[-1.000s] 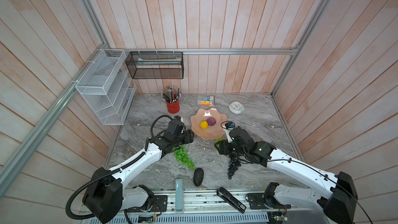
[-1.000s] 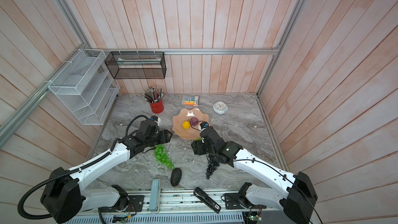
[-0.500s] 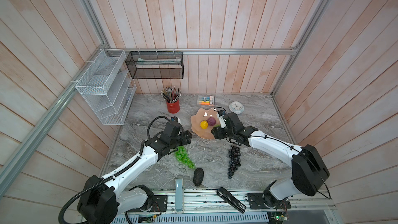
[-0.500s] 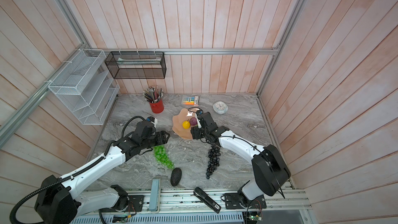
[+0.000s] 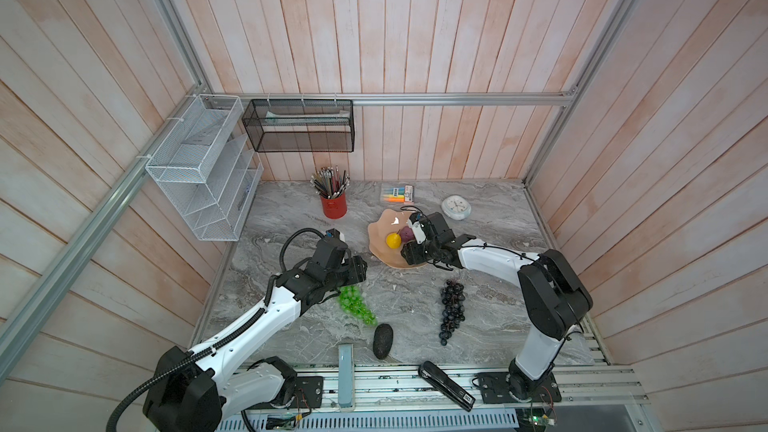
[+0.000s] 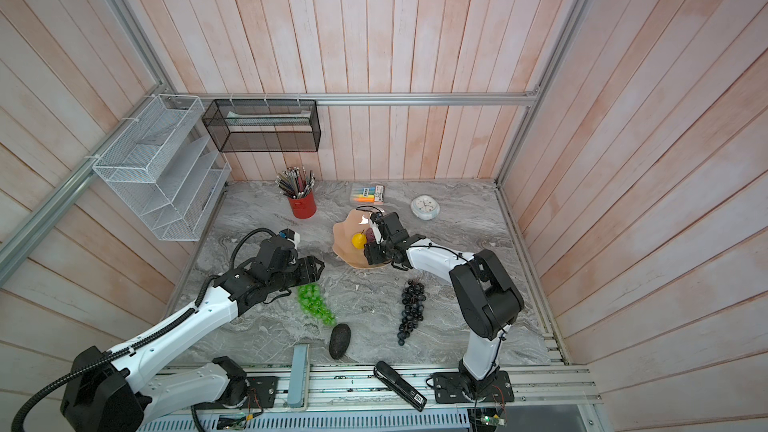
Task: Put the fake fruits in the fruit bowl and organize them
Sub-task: 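Carry the green bumpy fruit with the right gripper into the bowl and release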
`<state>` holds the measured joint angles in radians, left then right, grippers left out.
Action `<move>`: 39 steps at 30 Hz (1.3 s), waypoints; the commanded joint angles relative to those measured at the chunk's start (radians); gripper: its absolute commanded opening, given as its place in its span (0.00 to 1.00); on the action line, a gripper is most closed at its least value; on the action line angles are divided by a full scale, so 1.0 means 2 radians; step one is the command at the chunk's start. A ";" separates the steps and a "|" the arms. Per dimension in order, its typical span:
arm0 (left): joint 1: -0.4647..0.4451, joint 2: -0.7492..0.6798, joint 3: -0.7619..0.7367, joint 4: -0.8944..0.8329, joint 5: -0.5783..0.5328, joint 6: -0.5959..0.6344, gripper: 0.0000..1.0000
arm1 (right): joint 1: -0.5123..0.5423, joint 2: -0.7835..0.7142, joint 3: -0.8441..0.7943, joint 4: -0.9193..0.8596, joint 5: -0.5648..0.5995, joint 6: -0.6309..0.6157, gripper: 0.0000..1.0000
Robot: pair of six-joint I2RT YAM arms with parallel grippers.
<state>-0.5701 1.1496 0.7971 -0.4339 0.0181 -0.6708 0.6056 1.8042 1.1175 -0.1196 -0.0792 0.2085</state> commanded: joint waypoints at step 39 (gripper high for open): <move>-0.119 0.005 -0.005 -0.110 0.068 -0.021 0.78 | 0.026 -0.140 -0.006 -0.002 0.046 -0.002 0.83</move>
<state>-0.7586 1.1522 0.8162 -0.6407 0.1425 -0.6750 0.6548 1.5677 1.1553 -0.1432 -0.0170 0.1616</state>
